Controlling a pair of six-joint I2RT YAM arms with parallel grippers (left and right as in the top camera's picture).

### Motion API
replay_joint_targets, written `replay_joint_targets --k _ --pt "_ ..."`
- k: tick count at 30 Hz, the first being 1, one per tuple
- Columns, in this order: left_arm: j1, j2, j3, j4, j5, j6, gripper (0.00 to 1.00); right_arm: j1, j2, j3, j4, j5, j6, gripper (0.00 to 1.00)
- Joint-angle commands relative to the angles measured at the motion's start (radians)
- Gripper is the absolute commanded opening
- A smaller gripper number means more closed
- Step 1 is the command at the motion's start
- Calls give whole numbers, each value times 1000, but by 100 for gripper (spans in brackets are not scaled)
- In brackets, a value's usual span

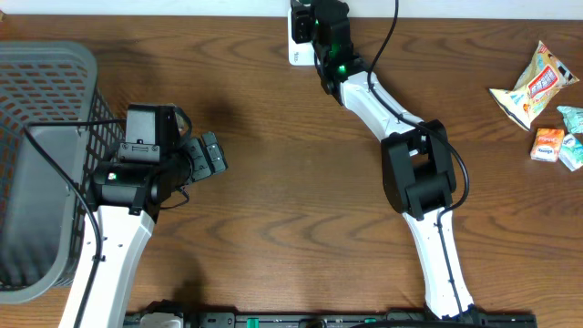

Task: Scan the item barcode
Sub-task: 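Carry the tin right and lower it beside the chip bag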

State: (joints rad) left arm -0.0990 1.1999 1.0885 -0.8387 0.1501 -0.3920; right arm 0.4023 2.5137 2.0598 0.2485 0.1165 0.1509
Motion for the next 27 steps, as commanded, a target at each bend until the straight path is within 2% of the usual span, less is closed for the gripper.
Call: replay_joint_targets --k 1,7,11,15,17,20,25,27 --pt "6 2 9 -2 -13 3 98 3 -1 8 1 5 -6 29" --pt "6 2 9 -2 -13 3 98 -15 -50 8 -49 6 -6 30" --pt "6 2 9 -2 -13 3 98 -59 -111 8 -142 7 24 30" --pt "6 2 9 -2 -13 3 98 -148 -173 8 -318 16 36 28" --pt "6 2 9 -2 -13 3 98 -190 -187 8 -413 43 41 31" --pt "6 2 9 -2 -13 3 97 -274 -195 8 -593 152 105 34" --pt "6 2 9 -2 -13 3 98 -396 -195 8 -809 275 182 34" --pt "6 2 9 -2 -13 3 98 -438 -195 8 -854 272 183 44"
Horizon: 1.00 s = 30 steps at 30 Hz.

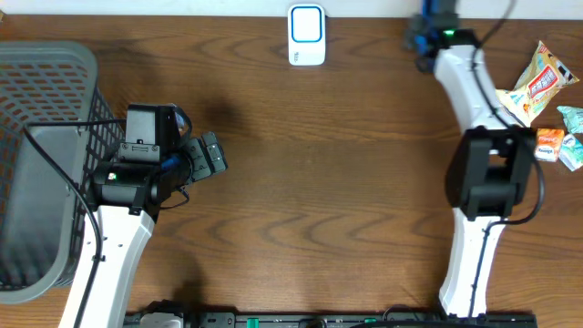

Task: Scan the item barcode
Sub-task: 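Carry the tin right and lower it beside the chip bag, then open the right gripper and pull it back from the tin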

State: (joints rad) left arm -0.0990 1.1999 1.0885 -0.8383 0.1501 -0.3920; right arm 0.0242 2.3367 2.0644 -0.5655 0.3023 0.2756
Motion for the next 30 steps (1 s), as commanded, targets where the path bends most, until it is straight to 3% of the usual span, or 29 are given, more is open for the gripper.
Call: replay_joint_targets --k 1,4,9,19,30 --pt "6 2 9 -3 -13 3 98 -84 -18 3 -64 80 58 50" --pt "6 2 9 -3 -13 3 98 -147 -18 3 -146 64 57 54" --pt "6 2 9 -3 -13 3 98 -194 -18 3 -235 62 56 99" --pt "6 2 9 -3 -13 3 98 -193 -75 3 -333 61 57 99" --pt "6 2 9 -3 -13 3 98 -187 -397 3 -585 -106 12 99"
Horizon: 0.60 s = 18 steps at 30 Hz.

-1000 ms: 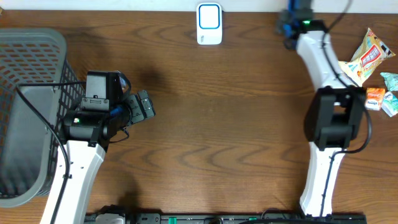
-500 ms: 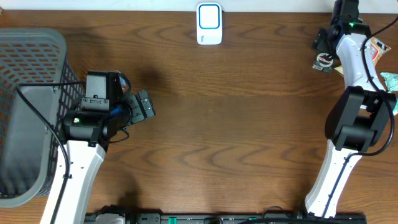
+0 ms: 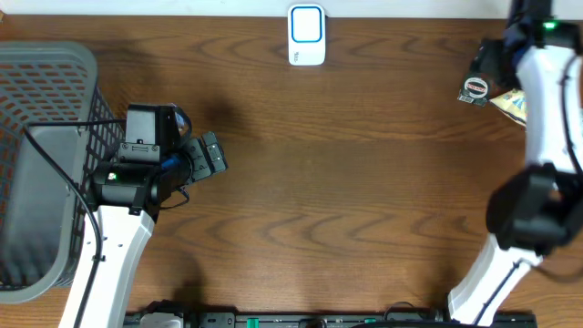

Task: Scan the item barcode
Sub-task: 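Open the right gripper and pull it back from the tin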

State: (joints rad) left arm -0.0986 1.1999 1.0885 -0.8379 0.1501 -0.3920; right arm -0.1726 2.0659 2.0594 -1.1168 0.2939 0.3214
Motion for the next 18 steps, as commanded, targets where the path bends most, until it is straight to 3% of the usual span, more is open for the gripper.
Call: replay_joint_targets --k 1,11,18 --pt "6 2 9 -3 -13 3 98 16 -163 8 -53 -139 -52 99" --pt "6 2 9 -3 -13 3 97 130 -484 -52 -202 -207 -142 99" --pt "6 2 9 -3 -13 3 98 203 -816 -348 -99 -208 -139 99"
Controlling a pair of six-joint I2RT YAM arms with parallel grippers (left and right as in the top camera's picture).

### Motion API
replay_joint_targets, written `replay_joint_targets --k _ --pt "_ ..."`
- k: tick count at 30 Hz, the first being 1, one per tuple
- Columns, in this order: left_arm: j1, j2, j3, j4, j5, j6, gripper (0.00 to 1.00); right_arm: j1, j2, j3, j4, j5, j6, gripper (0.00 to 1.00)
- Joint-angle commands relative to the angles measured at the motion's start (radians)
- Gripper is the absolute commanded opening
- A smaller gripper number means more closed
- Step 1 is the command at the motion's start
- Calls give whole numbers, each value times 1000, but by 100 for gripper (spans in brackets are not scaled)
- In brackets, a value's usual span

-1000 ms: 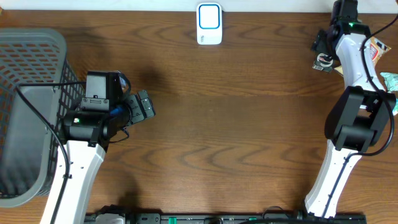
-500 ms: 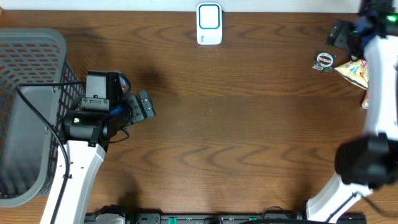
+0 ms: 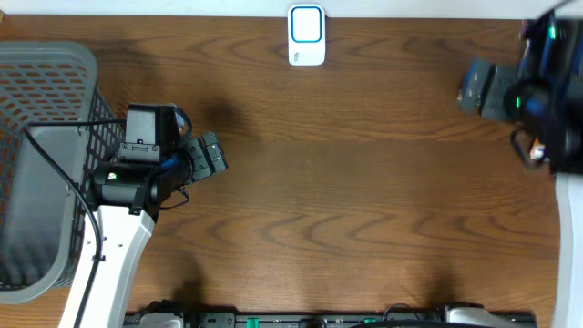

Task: Scan the item barcode

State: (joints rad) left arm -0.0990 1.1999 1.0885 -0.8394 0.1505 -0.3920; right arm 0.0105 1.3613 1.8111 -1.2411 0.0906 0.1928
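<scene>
The white barcode scanner (image 3: 306, 35) with its blue face lies at the table's far edge, in the middle. My right arm (image 3: 547, 109) is a blur at the far right edge. Its gripper (image 3: 475, 87) points left as a smeared dark-blue shape, too blurred to show the fingers or anything between them. The snack packets on the right are hidden under this arm. My left gripper (image 3: 213, 155) hovers still over the wood beside the basket, fingers close together and holding nothing.
A grey mesh basket (image 3: 55, 64) fills the left side of the table, right beside my left arm (image 3: 137, 173). Bare wooden tabletop (image 3: 346, 191) stretches between the two arms.
My right arm has shifted further right and lower in the overhead view, and now covers the spot where the snack packet showed. Its gripper stays near the same place, blurred. The left arm is unchanged.
My right gripper was first over the scanner at the far edge. It then stood to the right of the scanner, leaving it uncovered. Later it was beside the snack packets with a round red-and-white mark at its tip. Now the arm blurs over them. My left arm never moved.
</scene>
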Motion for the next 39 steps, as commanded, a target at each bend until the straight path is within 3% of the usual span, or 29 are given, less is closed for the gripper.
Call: replay_joint_targets --k 1,10,14,39 --pt "6 2 9 -2 -13 3 98 25 -158 -146 47 -5 5 99" --pt "6 2 9 -2 -13 3 98 39 -584 -587 218 -49 23 99" --pt "6 2 9 -2 -13 3 98 39 -673 -672 249 -69 23 99" --pt "6 2 9 -2 -13 3 98 39 -689 -704 256 -75 23 99"
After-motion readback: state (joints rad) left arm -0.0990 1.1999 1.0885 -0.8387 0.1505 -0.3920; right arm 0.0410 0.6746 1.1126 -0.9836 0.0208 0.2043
